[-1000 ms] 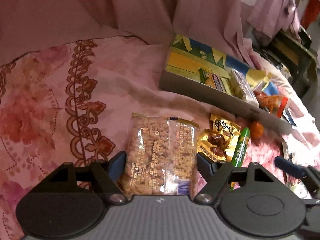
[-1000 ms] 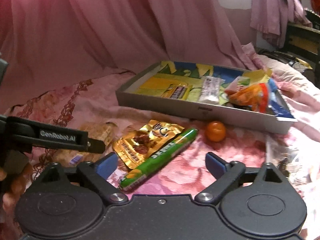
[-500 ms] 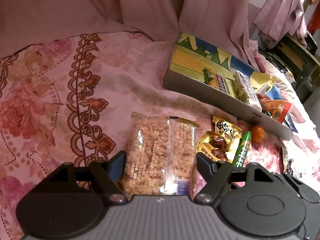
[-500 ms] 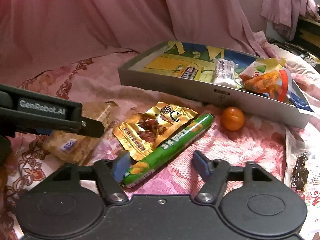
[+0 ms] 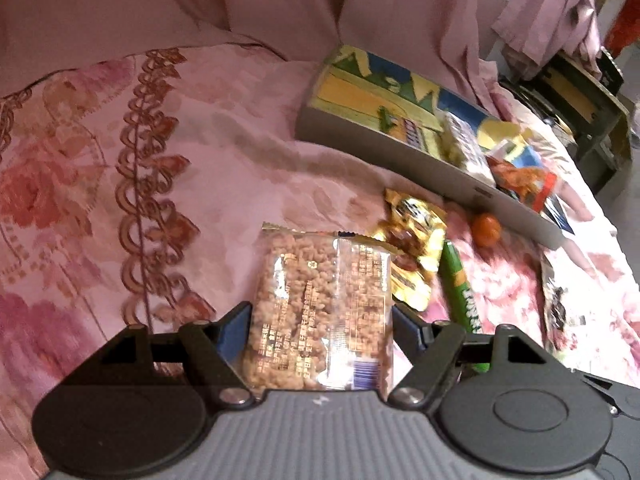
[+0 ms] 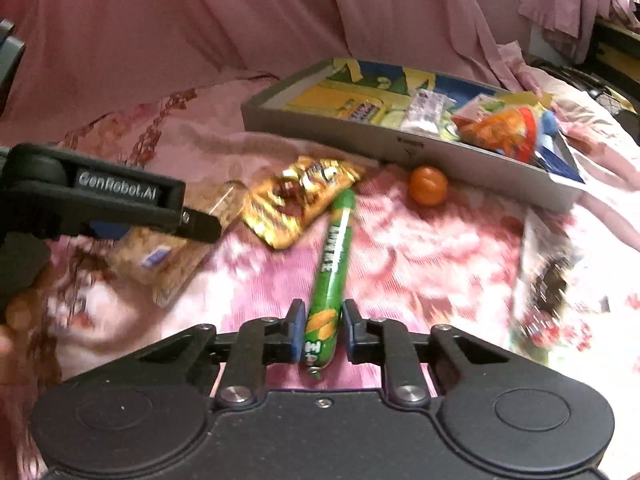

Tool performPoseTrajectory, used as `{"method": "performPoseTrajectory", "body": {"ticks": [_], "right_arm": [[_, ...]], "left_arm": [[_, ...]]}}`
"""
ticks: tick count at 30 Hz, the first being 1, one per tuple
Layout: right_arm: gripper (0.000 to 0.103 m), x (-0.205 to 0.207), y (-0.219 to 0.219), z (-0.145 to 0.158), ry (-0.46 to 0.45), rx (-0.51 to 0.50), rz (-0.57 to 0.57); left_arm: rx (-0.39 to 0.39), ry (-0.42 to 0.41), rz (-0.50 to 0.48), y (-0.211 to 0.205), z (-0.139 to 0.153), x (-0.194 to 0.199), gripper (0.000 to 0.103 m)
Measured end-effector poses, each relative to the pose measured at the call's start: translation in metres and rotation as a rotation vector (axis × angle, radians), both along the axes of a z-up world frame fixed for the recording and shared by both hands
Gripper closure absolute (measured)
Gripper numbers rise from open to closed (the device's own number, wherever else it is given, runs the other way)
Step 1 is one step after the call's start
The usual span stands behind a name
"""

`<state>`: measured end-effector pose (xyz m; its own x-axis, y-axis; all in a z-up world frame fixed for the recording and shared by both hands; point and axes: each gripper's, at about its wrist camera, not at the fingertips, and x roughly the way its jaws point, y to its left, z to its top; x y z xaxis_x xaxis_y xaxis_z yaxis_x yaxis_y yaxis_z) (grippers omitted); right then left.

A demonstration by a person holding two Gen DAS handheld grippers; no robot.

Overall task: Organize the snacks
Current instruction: 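Lift both held snacks and carry them over the tray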

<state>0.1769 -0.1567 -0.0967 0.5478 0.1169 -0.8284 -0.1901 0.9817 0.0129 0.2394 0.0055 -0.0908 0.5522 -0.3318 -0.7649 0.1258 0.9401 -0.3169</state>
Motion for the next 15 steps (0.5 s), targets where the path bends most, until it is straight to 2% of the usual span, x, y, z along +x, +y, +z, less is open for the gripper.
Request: {"method": "performPoseTrajectory", "body": {"ticks": [5, 9, 12, 15], "right_arm": [[0.081, -0.012, -0.006, 0.002, 0.002, -0.004, 0.003], [0.072, -0.012, 0.001, -0.001, -0.042, -0.036, 0.022], [0.067, -0.011, 0.009, -0.008, -0.073, -0.095, 0.051], [0.062, -0.008, 0.016, -0.012, -0.106, -0.145, 0.073]], "left_arm": [[0.016, -0.009, -0.02, -0.01, 0.0, -0.011, 0.025], [0.032, -0.015, -0.025, -0.013, -0.001, -0.012, 0.018], [0.031, -0.015, -0.043, -0.015, -0.002, -0.011, 0.011], [0.046, -0.016, -0.061, -0.019, -0.003, -0.01, 0.009]]}}
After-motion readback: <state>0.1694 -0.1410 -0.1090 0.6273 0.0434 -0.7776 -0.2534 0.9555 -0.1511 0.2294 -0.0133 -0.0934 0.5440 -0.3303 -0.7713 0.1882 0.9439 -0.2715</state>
